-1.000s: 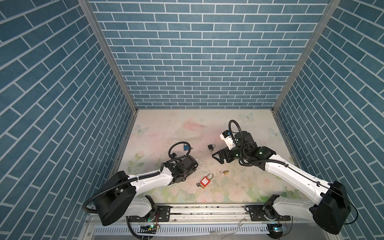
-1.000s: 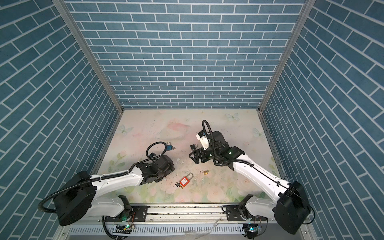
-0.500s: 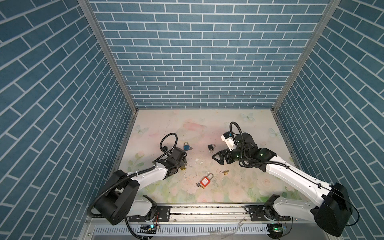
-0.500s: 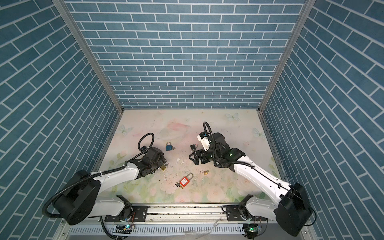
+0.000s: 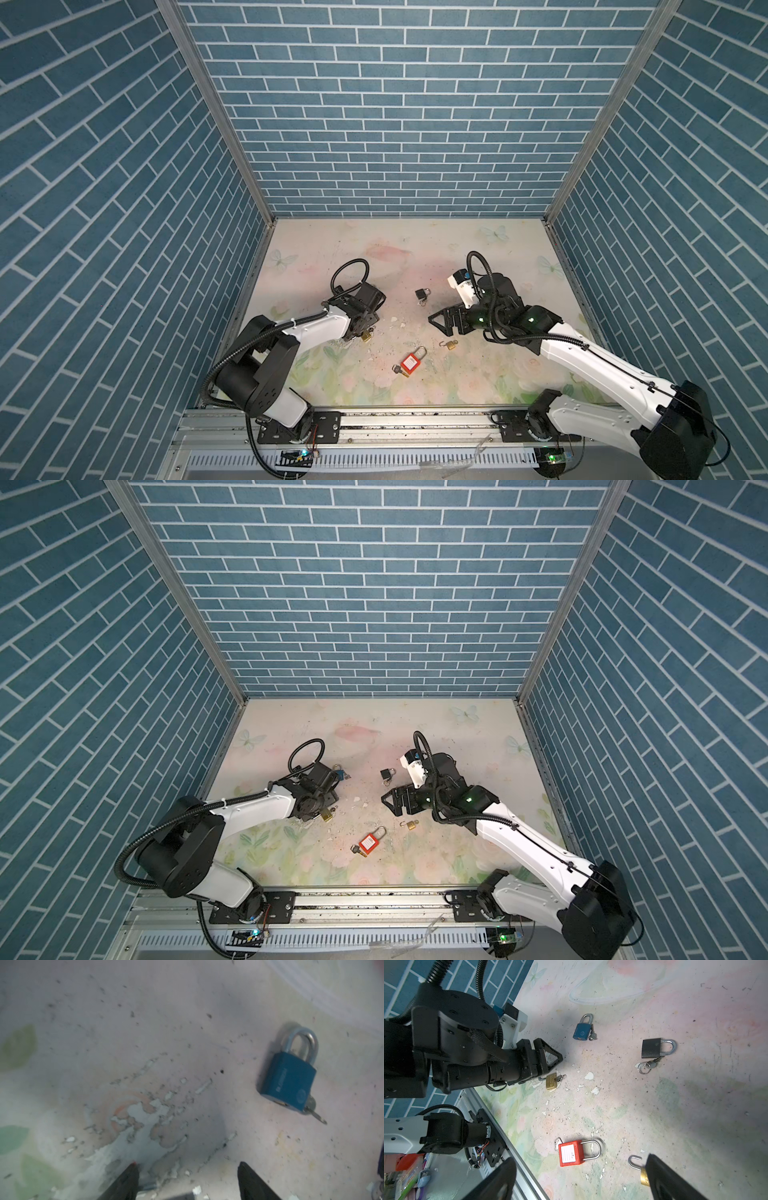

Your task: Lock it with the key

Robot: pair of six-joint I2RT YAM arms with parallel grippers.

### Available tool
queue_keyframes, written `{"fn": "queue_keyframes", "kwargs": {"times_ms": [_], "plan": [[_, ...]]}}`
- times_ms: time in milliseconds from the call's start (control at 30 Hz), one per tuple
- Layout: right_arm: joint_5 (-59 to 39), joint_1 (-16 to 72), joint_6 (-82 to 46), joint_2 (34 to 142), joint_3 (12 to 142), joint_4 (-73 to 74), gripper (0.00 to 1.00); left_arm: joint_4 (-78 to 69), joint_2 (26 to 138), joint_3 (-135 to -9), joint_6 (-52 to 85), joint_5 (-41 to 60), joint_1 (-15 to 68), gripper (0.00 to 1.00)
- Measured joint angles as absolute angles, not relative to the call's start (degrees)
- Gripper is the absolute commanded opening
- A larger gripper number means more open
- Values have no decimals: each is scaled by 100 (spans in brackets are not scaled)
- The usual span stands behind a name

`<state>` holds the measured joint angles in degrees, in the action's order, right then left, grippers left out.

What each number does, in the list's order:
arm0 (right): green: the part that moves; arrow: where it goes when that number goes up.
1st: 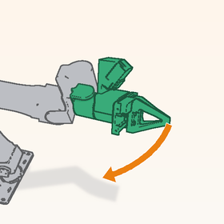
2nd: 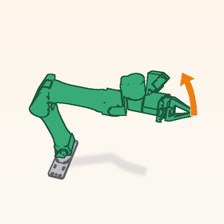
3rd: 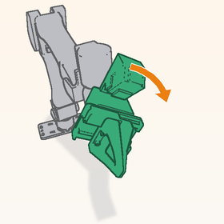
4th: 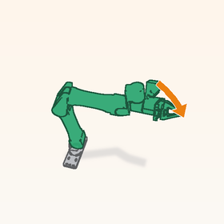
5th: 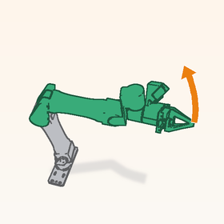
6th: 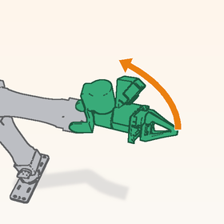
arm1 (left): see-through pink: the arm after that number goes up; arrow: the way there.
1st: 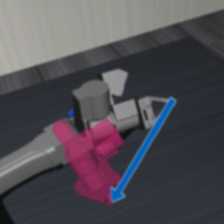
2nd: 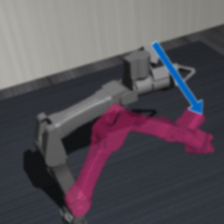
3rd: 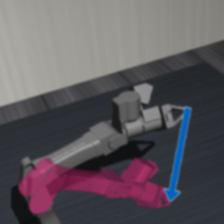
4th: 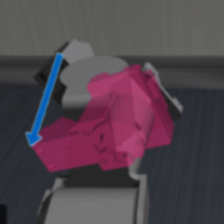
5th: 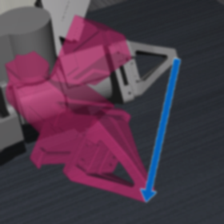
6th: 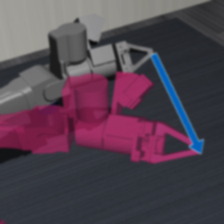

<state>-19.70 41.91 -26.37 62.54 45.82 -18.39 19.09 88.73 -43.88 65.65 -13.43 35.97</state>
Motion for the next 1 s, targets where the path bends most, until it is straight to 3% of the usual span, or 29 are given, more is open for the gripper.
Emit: {"fn": "queue_keyframes", "kwargs": {"times_ms": [267, 700, 1000], "plan": [[-1979, 4195, -2633, 6053, 4563, -1848, 97, 2045, 9476, -5037, 6353, -1321, 4257, 76], [-1977, 4195, -2633, 5837, 4346, -1861, 97, 2488, 9076, -5030, 6499, -1380, 4587, 79], [-1977, 4195, -2637, 5699, 3979, -1756, 97, 3352, 7902, -5052, 8652, -1492, 5037, 78]]}}
